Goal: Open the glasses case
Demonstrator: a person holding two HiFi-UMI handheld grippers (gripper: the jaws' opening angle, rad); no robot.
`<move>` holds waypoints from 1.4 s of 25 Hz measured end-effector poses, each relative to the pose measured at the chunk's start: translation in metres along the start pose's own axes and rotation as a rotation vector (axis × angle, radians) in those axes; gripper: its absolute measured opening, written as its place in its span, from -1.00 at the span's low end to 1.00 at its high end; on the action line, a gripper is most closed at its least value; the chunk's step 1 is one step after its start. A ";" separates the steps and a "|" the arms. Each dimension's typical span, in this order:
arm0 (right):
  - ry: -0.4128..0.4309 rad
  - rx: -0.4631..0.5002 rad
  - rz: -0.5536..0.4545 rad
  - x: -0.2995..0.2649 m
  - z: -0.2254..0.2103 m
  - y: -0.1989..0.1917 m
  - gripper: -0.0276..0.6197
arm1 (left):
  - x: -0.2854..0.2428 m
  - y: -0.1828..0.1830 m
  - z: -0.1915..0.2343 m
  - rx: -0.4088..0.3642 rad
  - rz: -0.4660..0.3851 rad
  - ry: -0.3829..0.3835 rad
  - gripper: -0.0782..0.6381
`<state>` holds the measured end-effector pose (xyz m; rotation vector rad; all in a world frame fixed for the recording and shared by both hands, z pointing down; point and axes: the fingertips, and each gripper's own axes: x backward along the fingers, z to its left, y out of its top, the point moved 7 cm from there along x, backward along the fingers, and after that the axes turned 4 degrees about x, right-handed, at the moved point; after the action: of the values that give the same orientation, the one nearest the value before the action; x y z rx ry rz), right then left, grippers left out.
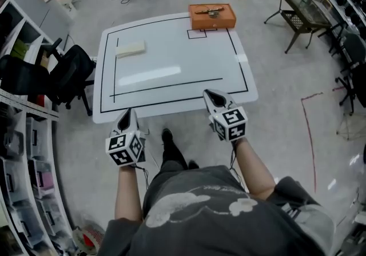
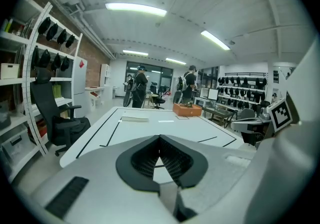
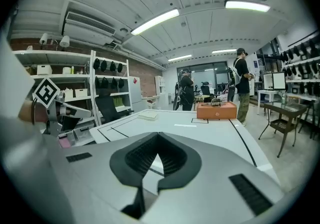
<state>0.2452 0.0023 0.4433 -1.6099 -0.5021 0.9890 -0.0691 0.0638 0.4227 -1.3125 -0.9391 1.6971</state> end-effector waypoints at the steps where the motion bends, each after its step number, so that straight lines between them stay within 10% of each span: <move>1: -0.005 0.006 0.004 -0.008 -0.001 0.003 -0.91 | -0.008 0.001 0.006 0.009 0.002 -0.007 -0.78; 17: -0.012 0.097 0.022 -0.205 -0.004 0.089 -0.91 | -0.158 0.088 0.133 -0.010 0.020 -0.049 -0.78; 35: 0.007 0.156 0.146 -0.366 -0.011 0.103 -0.91 | -0.301 0.087 0.208 -0.037 0.235 -0.072 -0.78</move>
<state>0.0318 -0.3114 0.4692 -1.5253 -0.2976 1.1031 -0.2350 -0.2636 0.5063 -1.4408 -0.8887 1.9248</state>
